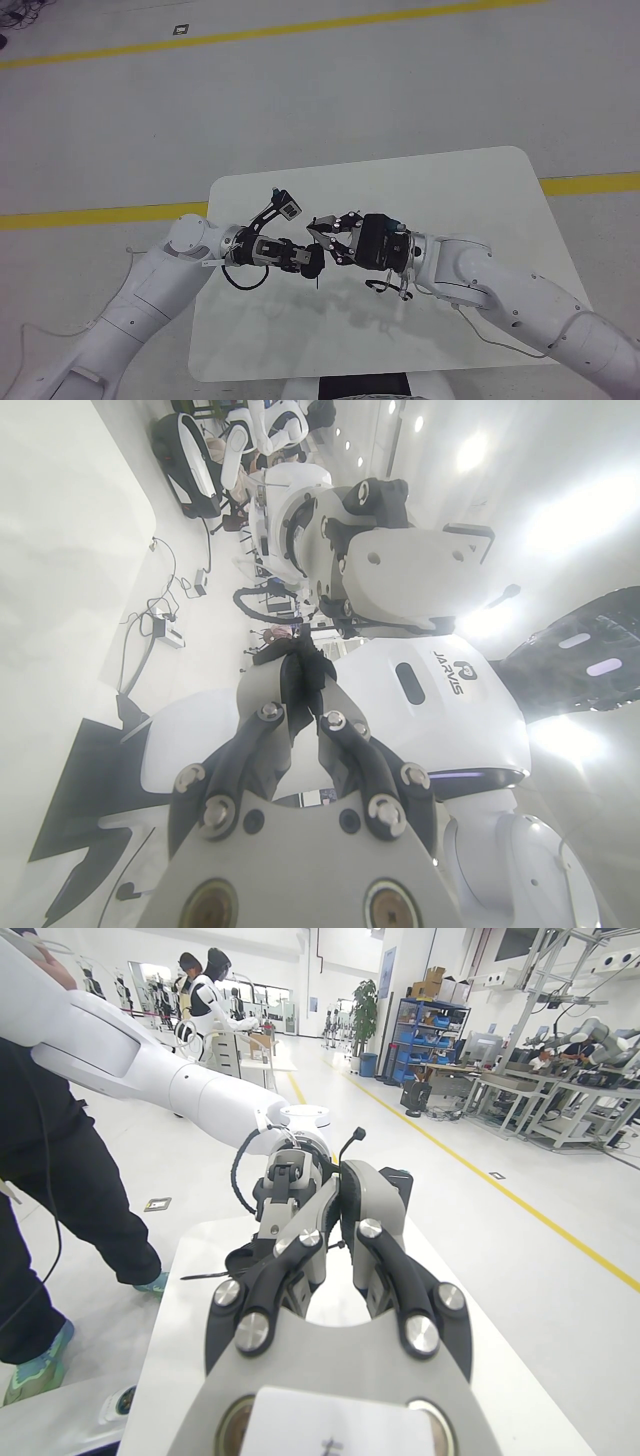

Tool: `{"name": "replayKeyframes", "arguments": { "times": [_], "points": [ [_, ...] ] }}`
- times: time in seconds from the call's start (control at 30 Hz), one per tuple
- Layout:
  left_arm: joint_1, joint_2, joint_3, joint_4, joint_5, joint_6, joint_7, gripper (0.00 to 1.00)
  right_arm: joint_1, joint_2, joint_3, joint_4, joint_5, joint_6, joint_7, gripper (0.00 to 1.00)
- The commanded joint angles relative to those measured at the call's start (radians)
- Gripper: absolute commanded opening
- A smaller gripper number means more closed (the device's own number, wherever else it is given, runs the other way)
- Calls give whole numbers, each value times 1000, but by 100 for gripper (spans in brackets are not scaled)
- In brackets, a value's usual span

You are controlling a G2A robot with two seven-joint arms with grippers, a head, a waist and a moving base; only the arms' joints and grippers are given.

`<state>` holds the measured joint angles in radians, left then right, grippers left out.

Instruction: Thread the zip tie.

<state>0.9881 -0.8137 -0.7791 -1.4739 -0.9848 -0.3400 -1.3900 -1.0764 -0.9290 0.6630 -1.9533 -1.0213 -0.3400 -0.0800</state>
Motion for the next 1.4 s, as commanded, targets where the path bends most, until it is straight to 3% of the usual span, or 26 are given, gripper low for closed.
{"name": "replayKeyframes", "arguments": {
  "times": [0.0,1.27,1.37],
  "points": [
    [0,0,0,0,0,0,0,0,2,0,-2,1,0,0,1,0],
    [0,0,0,0,0,0,0,0,-6,-2,7,19,13,0,32,0],
    [7,-2,-2,-19,23,8,40,0,-9,-2,9,17,12,0,33,0]
  ]
}}
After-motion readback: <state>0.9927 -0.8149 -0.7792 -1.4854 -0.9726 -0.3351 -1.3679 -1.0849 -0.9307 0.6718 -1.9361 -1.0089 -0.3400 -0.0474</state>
